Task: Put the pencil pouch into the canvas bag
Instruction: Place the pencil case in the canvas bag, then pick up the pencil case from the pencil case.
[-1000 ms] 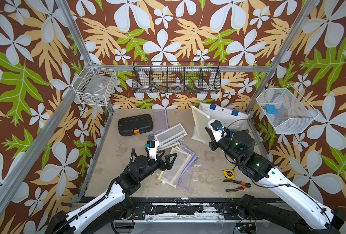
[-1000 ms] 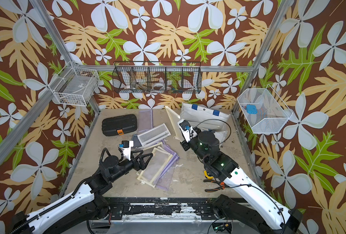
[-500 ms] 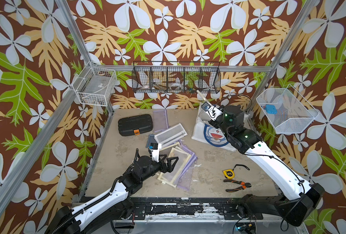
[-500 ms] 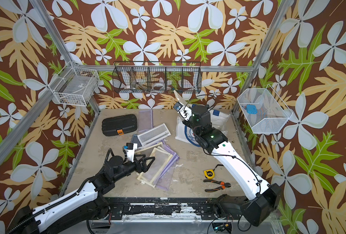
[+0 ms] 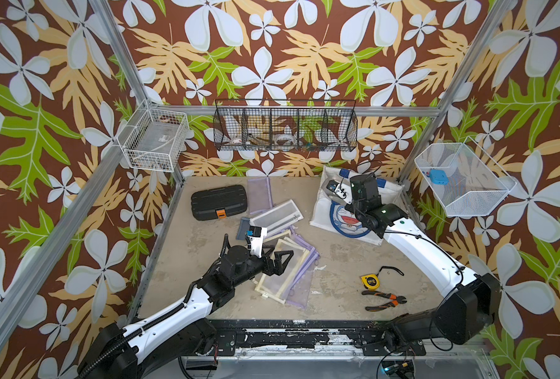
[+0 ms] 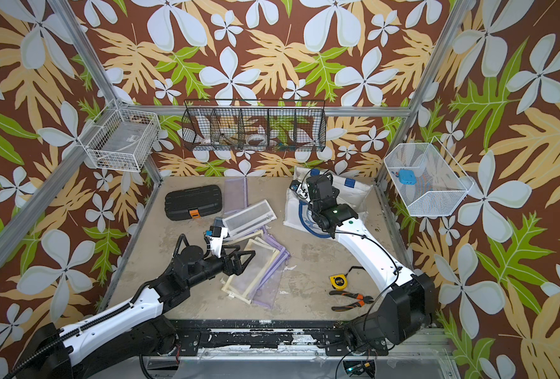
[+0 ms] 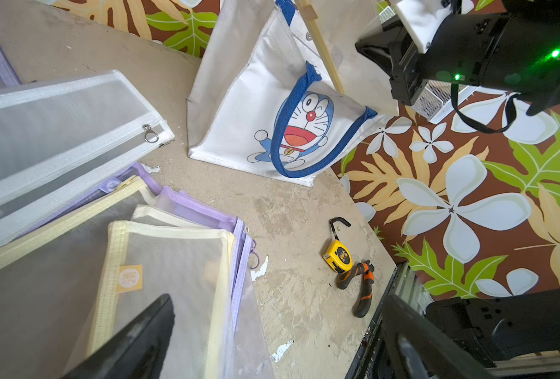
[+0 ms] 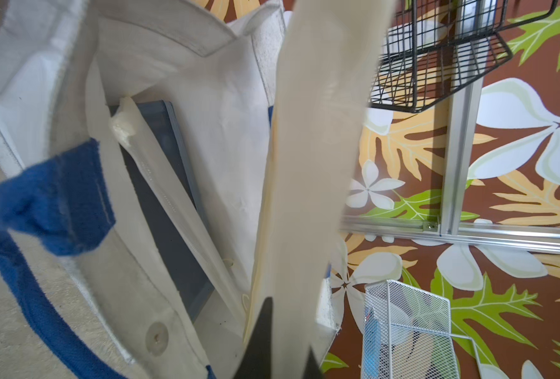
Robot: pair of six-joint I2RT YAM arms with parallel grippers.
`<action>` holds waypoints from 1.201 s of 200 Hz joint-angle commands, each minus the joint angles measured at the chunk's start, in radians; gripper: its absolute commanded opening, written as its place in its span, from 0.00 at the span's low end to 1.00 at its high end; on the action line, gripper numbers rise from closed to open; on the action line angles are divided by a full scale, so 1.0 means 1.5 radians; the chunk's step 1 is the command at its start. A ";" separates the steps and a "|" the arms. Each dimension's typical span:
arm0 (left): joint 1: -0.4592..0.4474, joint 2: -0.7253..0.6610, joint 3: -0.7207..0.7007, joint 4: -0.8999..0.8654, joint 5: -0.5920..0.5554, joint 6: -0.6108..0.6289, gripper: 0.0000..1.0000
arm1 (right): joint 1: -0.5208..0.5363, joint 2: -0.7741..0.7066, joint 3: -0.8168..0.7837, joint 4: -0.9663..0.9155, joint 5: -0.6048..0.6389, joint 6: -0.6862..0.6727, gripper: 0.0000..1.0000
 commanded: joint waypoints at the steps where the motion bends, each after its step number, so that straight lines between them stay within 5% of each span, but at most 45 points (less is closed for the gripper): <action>1: 0.004 0.013 0.013 -0.001 0.007 0.015 1.00 | 0.001 0.002 0.000 0.019 -0.006 0.006 0.42; 55: 0.005 0.048 0.076 -0.125 -0.041 0.057 1.00 | 0.004 -0.006 0.009 0.023 0.016 0.044 0.66; 90: 0.026 0.098 0.107 -0.206 -0.031 0.076 0.97 | 0.047 -0.077 0.059 -0.031 -0.029 0.226 0.67; 107: 0.035 0.127 0.112 -0.233 -0.031 0.077 0.95 | 0.063 -0.130 0.049 -0.062 -0.141 0.345 0.76; 158: 0.039 0.109 0.076 -0.242 -0.065 0.064 0.83 | 0.067 -0.334 -0.277 0.073 -0.547 0.611 0.84; 203: 0.041 0.123 0.039 -0.226 -0.079 0.049 0.85 | 0.083 -0.363 -0.557 0.308 -0.694 0.825 0.83; 240: 0.041 0.123 -0.007 -0.195 -0.069 0.027 0.85 | 0.177 -0.282 -0.614 0.426 -0.665 0.871 0.84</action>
